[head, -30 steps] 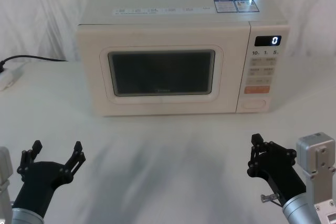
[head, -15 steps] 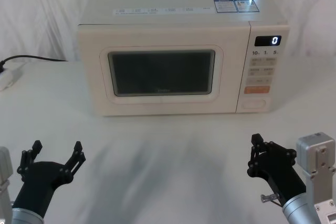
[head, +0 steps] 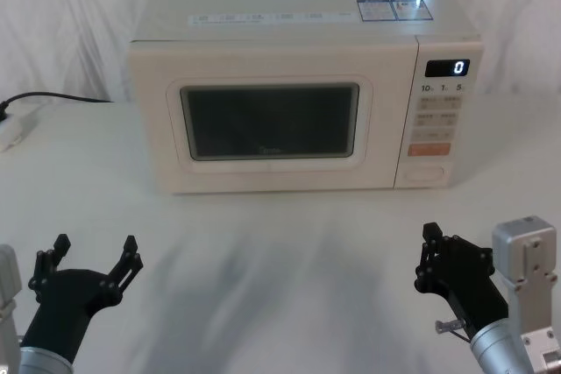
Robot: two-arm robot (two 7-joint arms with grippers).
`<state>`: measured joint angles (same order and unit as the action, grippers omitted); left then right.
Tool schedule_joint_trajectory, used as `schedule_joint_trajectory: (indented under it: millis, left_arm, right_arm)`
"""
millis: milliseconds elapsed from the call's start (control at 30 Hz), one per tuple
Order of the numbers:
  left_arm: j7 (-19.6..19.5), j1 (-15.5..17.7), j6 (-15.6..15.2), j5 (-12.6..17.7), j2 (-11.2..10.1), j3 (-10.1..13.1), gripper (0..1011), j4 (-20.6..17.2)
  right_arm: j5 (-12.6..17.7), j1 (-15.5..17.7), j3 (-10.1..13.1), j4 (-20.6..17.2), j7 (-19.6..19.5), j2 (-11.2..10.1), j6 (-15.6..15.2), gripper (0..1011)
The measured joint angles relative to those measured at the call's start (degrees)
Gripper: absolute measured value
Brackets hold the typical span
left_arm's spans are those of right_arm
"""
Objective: Press the button to open the microwave door with one hand; close the microwave door with the other hand.
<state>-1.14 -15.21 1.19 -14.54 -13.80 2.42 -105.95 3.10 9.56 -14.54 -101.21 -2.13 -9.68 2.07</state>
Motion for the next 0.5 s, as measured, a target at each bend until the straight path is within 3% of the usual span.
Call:
schedule_joint_trajectory:
  millis: [500]
  left_arm:
    - [0.0, 0.0, 0.0, 0.0, 0.0, 0.0, 1001, 0.0]
  right_arm:
    - [-1.9, -4.1, 2.3, 3.3, 0.5, 3.6, -3.4, 0]
